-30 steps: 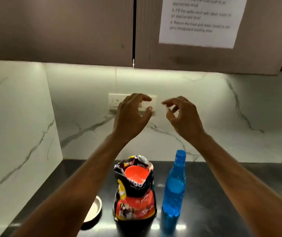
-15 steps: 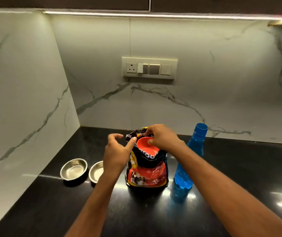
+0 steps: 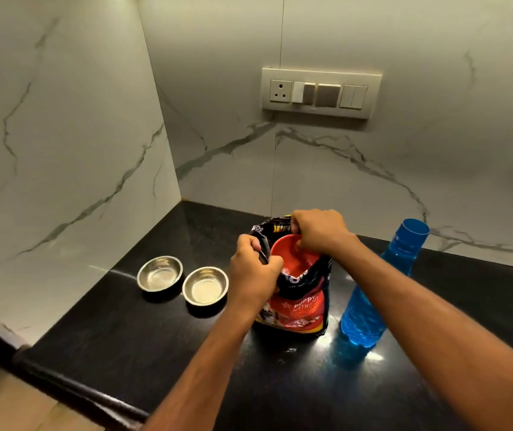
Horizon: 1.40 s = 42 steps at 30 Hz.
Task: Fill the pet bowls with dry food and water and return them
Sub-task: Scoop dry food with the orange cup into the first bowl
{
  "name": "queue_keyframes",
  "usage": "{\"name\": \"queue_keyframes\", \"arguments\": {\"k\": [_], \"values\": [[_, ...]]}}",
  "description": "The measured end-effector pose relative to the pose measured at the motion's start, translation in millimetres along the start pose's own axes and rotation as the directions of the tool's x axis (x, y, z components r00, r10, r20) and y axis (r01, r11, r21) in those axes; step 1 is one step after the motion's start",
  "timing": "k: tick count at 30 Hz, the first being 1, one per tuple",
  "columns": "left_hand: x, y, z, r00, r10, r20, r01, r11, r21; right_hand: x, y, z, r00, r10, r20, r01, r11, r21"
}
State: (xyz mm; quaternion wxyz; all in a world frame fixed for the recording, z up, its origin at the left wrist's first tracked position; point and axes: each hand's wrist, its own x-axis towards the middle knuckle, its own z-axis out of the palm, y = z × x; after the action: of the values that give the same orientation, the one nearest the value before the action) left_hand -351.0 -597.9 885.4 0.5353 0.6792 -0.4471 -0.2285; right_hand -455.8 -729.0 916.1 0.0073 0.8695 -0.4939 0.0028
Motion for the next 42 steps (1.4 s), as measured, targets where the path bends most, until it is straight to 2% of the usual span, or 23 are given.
{"name": "queue_keyframes", "arguments": {"k": [5, 7, 10, 12, 15, 20, 24, 29, 33, 37, 42], "values": [[-15.0, -9.9, -6.8, 0.999, 0.008, 0.038, -0.004, 0.995, -0.102, -14.0, 1.5, -12.5, 0.995, -0.081, -0.056, 0.083, 0.996, 0.038], [-19.0, -12.8, -9.8, 0.999, 0.019, 0.033, -0.014, 0.988, -0.151, -22.7, 0.7, -12.7, 0.987, -0.101, -0.122, 0.109, 0.992, 0.060], [-21.0, -18.2, -13.1, 0.998, 0.025, 0.054, -0.014, 0.980, -0.199, -33.8, -5.6, -10.1, 0.966, -0.150, -0.209, 0.149, 0.989, -0.020], [-22.4, -19.3, -13.6, 0.997, 0.010, 0.076, 0.009, 0.969, -0.246, -41.0, -11.6, -6.2, 0.958, -0.193, -0.212, 0.172, 0.978, -0.115], [-21.5, -19.9, -13.8, 0.994, 0.018, 0.110, 0.014, 0.960, -0.281, -47.9, -23.8, -0.5, 0.961, -0.237, -0.145, 0.200, 0.952, -0.230], [-17.7, -20.6, -13.3, 0.989, 0.025, 0.145, 0.026, 0.940, -0.339, -46.8, -33.7, -3.9, 0.960, -0.279, -0.006, 0.272, 0.940, -0.204], [-15.2, -23.0, -15.7, 0.980, 0.053, 0.190, 0.019, 0.933, -0.358, -47.2, -45.0, -1.0, 0.970, -0.199, 0.140, 0.229, 0.942, -0.244], [-12.7, -26.5, -19.2, 0.967, 0.085, 0.241, -0.005, 0.949, -0.315, -44.9, -51.5, -3.0, 0.959, -0.163, 0.230, 0.231, 0.922, -0.311], [-9.7, -28.2, -21.7, 0.954, 0.118, 0.277, -0.025, 0.948, -0.318, -39.2, -53.9, -1.6, 0.947, -0.066, 0.314, 0.149, 0.958, -0.246], [-8.7, -27.8, -24.3, 0.943, 0.139, 0.303, -0.029, 0.940, -0.340, -31.1, -45.2, 3.0, 0.927, 0.047, 0.372, -0.026, 0.998, -0.060], [-8.4, -28.1, -26.7, 0.940, 0.161, 0.302, -0.057, 0.943, -0.328, -36.3, -39.0, 4.3, 0.887, 0.140, 0.440, -0.261, 0.939, 0.226]]}}
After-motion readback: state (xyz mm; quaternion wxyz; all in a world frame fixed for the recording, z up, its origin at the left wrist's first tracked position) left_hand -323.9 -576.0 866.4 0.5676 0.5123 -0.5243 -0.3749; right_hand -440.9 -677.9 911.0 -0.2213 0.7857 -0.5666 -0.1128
